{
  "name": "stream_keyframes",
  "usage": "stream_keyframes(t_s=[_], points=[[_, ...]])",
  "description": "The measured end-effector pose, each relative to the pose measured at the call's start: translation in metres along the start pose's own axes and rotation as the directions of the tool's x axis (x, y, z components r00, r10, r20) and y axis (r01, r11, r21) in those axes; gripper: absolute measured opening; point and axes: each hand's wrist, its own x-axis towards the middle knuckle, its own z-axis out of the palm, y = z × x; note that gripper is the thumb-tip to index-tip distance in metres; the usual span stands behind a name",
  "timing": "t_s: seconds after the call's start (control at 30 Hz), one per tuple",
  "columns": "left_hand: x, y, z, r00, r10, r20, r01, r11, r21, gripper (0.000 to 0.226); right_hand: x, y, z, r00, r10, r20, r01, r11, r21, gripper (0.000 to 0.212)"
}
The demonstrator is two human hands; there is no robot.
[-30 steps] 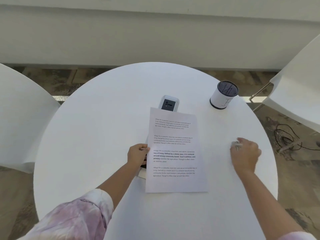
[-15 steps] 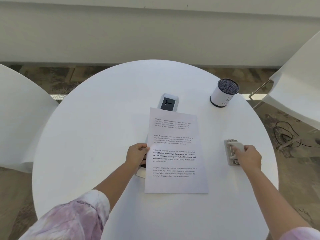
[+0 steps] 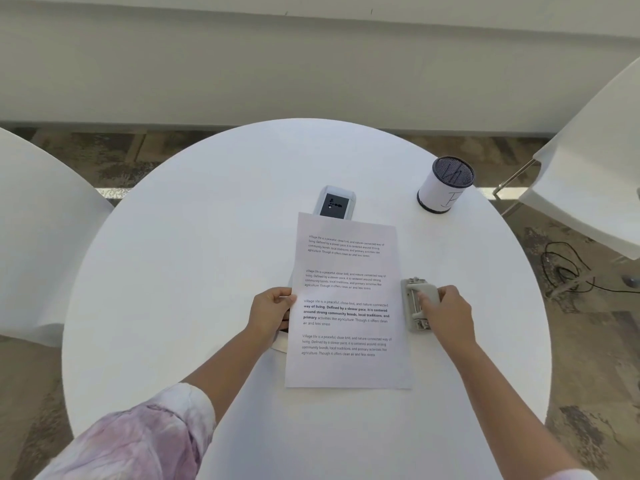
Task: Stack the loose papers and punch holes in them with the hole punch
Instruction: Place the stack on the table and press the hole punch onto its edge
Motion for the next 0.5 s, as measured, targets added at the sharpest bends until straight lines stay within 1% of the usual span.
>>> stream_keyframes(t_s=[0.2, 0.5], points=[[-0.0006, 0.0011, 0.0013, 1.000, -0.018, -0.005, 0.018, 1.000, 0.005, 0.013, -0.0042, -0.0023, 0.0063, 1.000, -0.023, -0.015, 0.023, 0.999, -0.033, 0.029], [0.0009, 0.0030, -0.0025, 0.999, -0.032, 0.015, 0.032, 0.999, 0.024, 0.012, 0.0004, 0.0052, 0.0059, 0.999, 0.011, -0.032, -0.012, 0.999, -0.036, 0.034]])
